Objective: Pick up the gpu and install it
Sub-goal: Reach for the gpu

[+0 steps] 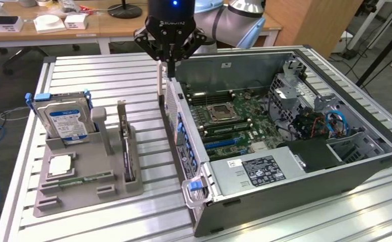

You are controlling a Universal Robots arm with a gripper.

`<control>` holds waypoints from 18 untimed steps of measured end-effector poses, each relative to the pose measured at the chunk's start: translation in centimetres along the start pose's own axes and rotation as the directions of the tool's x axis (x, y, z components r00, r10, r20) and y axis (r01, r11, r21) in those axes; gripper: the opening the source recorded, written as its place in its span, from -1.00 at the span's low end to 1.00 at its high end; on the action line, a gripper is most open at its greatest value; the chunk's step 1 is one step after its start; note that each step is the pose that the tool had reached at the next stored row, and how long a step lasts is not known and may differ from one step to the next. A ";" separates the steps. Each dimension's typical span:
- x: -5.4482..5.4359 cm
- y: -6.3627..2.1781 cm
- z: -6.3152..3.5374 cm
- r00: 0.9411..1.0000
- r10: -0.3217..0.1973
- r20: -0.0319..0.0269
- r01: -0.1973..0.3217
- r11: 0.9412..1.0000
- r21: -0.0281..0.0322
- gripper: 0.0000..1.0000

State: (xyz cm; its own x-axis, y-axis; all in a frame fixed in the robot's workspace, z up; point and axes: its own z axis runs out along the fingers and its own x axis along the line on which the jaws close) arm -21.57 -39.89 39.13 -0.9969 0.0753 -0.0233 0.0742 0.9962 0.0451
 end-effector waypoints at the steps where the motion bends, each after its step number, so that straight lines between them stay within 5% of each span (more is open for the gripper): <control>1: 0.1 -0.01 0.00 1.000 0.000 0.000 0.000 1.000 0.000 -0.79; 18: 1.2 -0.09 0.00 1.000 0.000 0.000 0.000 1.000 0.000 -0.79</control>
State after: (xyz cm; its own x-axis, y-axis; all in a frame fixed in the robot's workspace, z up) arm -22.79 -39.89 39.10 -0.9969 0.0752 -0.0233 0.0741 0.9962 0.0451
